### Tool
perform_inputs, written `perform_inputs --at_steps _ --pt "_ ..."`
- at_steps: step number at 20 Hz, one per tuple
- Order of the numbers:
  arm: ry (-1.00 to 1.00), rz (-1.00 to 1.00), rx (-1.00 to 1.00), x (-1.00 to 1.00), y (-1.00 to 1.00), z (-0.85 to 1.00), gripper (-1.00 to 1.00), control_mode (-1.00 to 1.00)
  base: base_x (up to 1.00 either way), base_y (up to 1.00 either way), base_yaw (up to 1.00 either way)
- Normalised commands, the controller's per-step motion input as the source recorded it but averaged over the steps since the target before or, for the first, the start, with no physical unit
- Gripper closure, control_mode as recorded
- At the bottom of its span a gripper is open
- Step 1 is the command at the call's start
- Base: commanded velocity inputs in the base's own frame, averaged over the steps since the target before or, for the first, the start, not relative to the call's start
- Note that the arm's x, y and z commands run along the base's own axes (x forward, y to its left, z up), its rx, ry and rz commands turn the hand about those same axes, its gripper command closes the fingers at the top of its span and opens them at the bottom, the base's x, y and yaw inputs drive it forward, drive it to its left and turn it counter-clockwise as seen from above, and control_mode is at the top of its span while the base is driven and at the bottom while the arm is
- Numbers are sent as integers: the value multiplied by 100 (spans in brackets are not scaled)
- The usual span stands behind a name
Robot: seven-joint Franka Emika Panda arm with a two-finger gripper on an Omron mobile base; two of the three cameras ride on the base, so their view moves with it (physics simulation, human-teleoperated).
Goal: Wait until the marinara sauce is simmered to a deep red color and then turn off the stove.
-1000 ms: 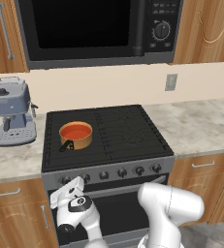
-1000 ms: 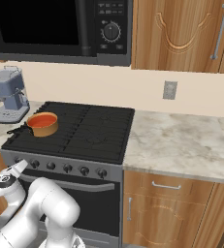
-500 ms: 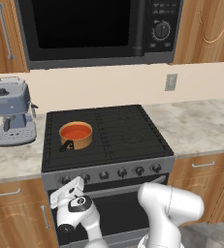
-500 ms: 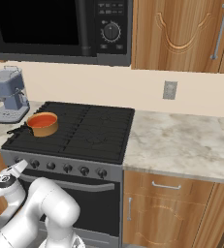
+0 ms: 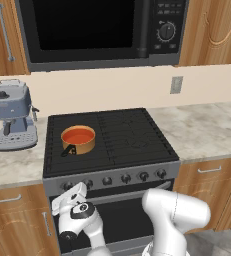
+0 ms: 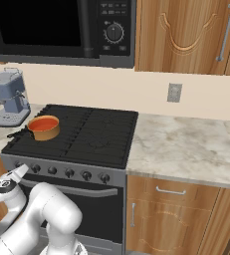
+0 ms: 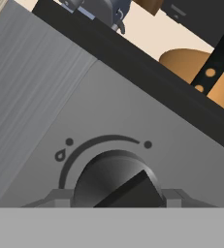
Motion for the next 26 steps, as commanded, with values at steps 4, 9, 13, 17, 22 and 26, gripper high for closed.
perform_inputs --at_steps 4,9,13,17,22,26 --pt "0 0 0 0 0 0 100 -100 0 0 0" --pt "0 0 0 0 0 0 100 -100 0 0 0" --pt "0 0 0 0 0 0 100 -100 0 0 0" --pt "0 0 0 0 0 0 100 -100 0 0 0" --pt "0 0 0 0 0 0 100 -100 0 0 0" --pt "0 0 0 0 0 0 100 -100 0 0 0"
